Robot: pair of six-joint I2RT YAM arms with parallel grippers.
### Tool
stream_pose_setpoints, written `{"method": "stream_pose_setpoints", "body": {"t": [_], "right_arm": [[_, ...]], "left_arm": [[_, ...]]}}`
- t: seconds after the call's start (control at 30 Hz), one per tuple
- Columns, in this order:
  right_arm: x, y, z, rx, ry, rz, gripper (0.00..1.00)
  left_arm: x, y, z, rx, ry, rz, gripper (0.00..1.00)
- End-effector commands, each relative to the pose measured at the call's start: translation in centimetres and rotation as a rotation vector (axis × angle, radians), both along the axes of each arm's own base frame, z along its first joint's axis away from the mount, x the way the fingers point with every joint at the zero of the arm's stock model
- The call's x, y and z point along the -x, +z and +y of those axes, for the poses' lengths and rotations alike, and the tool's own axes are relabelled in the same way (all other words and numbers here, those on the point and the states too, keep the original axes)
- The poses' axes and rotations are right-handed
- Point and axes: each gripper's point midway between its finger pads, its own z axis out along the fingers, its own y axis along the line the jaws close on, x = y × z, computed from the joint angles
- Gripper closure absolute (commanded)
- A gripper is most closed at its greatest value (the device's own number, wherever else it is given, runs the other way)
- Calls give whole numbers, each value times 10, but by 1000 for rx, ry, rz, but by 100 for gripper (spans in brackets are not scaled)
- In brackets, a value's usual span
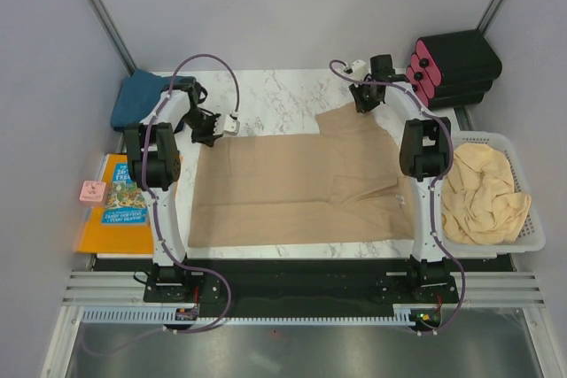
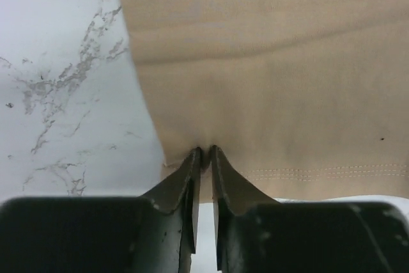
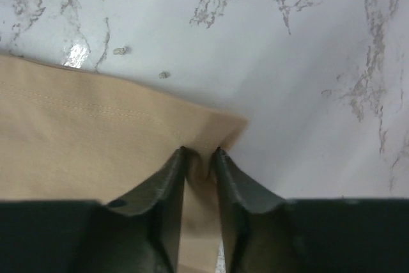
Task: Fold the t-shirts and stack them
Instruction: Grap the side of the flattened tshirt furthest away from the robot with both arms, then fold the other side of the tshirt into a rectangle
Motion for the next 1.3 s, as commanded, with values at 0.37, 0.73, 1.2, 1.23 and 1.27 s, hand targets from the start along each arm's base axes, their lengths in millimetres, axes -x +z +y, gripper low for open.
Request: {"method": "stream_pose_setpoints", "body": {"t": [0.37, 0.73, 1.2, 1.23, 1.27], "right_arm": [[-8, 38, 8, 46, 44, -91, 100], [4, 134, 9, 52, 108, -243, 100], [169, 140, 10, 56, 401, 35, 100], [178, 138, 10, 56, 416, 53, 100], [190, 145, 10, 57, 431, 52, 100]], "left_arm": [[-30, 13, -8, -5, 20, -97, 98], [-43, 72, -14, 48, 71, -255, 98], [48, 85, -4, 19, 36, -236, 98], [56, 81, -5, 22, 34, -220, 98], [62, 82, -5, 22, 26, -222, 98]]}}
